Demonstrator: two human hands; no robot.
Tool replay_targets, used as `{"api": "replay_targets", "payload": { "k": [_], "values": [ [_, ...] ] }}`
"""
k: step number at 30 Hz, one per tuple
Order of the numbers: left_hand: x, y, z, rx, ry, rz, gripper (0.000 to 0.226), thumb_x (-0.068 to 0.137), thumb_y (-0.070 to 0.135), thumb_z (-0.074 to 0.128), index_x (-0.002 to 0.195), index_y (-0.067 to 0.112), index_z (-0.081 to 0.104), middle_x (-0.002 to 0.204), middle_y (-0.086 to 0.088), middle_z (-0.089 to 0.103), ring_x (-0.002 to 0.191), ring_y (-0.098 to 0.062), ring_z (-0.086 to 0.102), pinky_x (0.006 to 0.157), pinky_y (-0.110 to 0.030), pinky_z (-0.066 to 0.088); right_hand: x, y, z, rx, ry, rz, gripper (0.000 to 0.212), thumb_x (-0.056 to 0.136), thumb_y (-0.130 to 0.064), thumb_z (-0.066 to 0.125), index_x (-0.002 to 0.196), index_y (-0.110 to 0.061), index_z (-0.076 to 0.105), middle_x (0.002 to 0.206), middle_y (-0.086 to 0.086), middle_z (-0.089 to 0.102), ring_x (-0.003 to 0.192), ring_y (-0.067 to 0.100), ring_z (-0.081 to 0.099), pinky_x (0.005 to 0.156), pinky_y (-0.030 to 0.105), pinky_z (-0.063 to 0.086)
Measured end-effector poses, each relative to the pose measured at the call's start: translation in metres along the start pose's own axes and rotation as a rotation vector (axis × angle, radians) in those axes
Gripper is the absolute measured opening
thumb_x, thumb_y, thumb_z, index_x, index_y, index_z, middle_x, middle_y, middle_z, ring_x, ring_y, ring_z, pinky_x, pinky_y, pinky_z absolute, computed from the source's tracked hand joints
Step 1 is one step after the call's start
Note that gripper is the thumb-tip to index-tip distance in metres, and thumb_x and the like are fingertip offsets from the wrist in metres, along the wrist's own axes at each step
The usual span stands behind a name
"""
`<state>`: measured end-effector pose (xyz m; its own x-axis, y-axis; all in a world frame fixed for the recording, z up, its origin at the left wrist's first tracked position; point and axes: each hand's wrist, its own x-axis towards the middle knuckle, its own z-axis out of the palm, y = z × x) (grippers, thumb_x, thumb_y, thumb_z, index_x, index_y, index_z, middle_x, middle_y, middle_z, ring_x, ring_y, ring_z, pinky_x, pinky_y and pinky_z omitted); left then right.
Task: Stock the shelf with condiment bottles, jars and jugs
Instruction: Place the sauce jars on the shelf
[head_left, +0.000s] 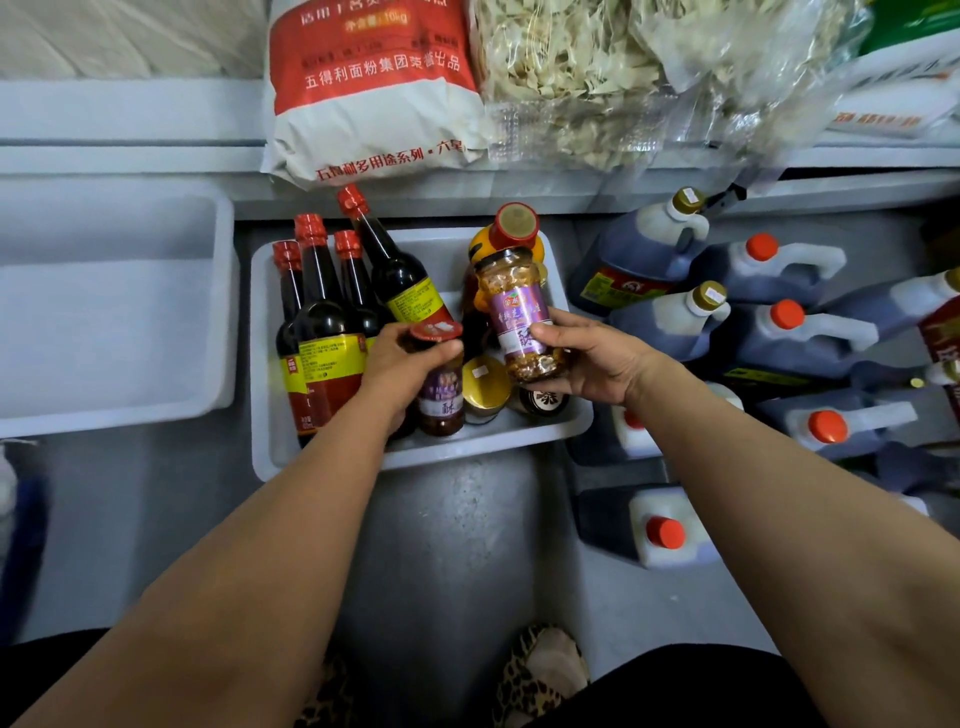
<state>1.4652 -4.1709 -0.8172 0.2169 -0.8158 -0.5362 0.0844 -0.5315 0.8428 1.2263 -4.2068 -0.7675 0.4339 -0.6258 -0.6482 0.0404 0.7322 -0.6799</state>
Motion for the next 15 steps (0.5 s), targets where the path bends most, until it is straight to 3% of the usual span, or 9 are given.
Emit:
{"api": "replay_targets", "payload": {
  "k": [3,6,7,11,15],
  "values": [
    [-0.001,0.033,-0.007,-0.157,-0.079,0.005,0.045,0.065,0.032,0.087,0.104,0.026,0.065,0.099,0.002,0.073,0.086,-0.015,0.071,0.064,-0.026,0.056,-0.005,-0.009,-0.001,0.046,-0.045,-0.078,0.055,0.089,-0.016,0.064,0.143,-0.017,0.049,0.125,0.013,0.065,0.108,0.028,0.067,0.085,0.044,0.058],
    [-0.001,0.059,-0.009,-0.382,-0.198,-0.061,0.048,0.074,0.040,0.080,0.115,0.022,0.065,0.110,-0.004,0.072,0.100,-0.023,0.069,0.084,-0.045,0.057,-0.007,-0.018,0.003,0.116,-0.080,-0.128,0.055,0.091,-0.016,0.060,0.144,-0.013,0.046,0.125,0.015,0.064,0.109,0.030,0.066,0.084,0.044,0.057],
    [-0.002,0.067,-0.008,-0.462,-0.238,-0.088,0.050,0.076,0.043,0.078,0.118,0.020,0.064,0.109,-0.006,0.072,0.098,-0.024,0.070,0.085,-0.048,0.056,-0.007,-0.020,0.006,0.129,-0.088,-0.141,0.056,0.091,-0.017,0.060,0.145,-0.013,0.045,0.126,0.015,0.064,0.110,0.030,0.066,0.084,0.044,0.057],
    [-0.002,0.083,-0.008,-0.539,-0.328,-0.132,0.045,0.072,0.060,0.075,0.086,0.018,0.080,0.094,-0.008,0.074,0.082,-0.023,0.072,0.077,-0.043,0.058,-0.006,-0.026,0.015,0.151,-0.119,-0.179,0.062,0.085,-0.020,0.064,0.145,-0.013,0.046,0.128,0.016,0.062,0.112,0.032,0.064,0.086,0.045,0.057],
    [0.001,0.086,-0.010,-0.511,-0.315,-0.163,0.061,0.073,0.069,0.070,0.097,0.013,0.073,0.095,-0.012,0.073,0.083,-0.026,0.072,0.076,-0.042,0.057,-0.006,-0.033,0.021,0.158,-0.148,-0.196,0.069,0.083,-0.022,0.065,0.147,-0.014,0.042,0.134,0.017,0.057,0.116,0.033,0.060,0.094,0.048,0.054]
  ]
}}
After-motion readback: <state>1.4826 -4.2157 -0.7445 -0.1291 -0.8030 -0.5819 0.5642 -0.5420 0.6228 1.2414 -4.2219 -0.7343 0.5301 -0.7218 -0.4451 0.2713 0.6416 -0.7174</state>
